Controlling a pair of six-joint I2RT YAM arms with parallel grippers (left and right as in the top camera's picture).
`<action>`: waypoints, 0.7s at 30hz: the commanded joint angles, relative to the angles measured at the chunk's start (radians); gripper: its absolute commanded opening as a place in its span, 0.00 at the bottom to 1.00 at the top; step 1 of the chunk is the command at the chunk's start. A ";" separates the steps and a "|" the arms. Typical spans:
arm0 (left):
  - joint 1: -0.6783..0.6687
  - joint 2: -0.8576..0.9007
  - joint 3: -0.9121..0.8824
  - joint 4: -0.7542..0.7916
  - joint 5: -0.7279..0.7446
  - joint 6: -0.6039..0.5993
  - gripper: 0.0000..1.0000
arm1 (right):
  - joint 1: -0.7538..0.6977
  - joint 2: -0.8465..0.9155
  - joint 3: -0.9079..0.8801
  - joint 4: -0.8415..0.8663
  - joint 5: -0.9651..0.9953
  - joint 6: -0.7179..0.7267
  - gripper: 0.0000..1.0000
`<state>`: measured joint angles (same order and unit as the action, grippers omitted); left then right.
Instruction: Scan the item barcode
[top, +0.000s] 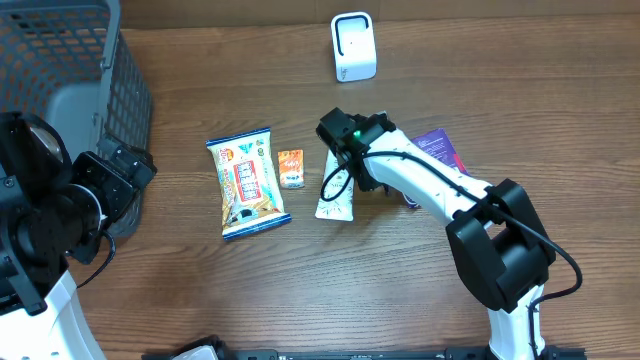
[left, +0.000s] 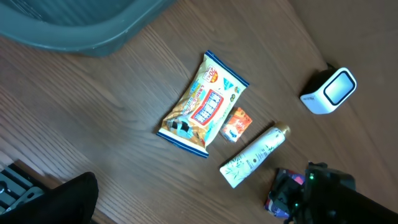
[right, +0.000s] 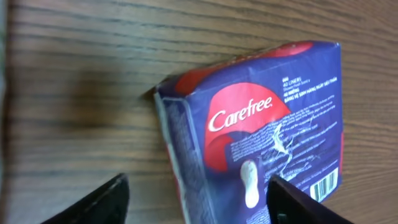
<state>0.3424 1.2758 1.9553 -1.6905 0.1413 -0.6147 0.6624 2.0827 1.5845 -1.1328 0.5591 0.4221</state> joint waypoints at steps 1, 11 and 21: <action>0.006 -0.004 0.001 0.001 0.001 0.009 1.00 | -0.013 -0.003 -0.069 0.048 0.068 0.031 0.67; 0.006 -0.004 0.001 0.001 0.001 0.009 1.00 | -0.016 -0.003 -0.170 0.153 0.114 0.024 0.55; 0.006 -0.004 0.001 0.001 0.001 0.009 1.00 | -0.017 -0.003 -0.133 0.116 0.119 0.025 0.05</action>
<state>0.3424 1.2758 1.9553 -1.6905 0.1413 -0.6147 0.6548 2.0830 1.4345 -1.0042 0.7033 0.4385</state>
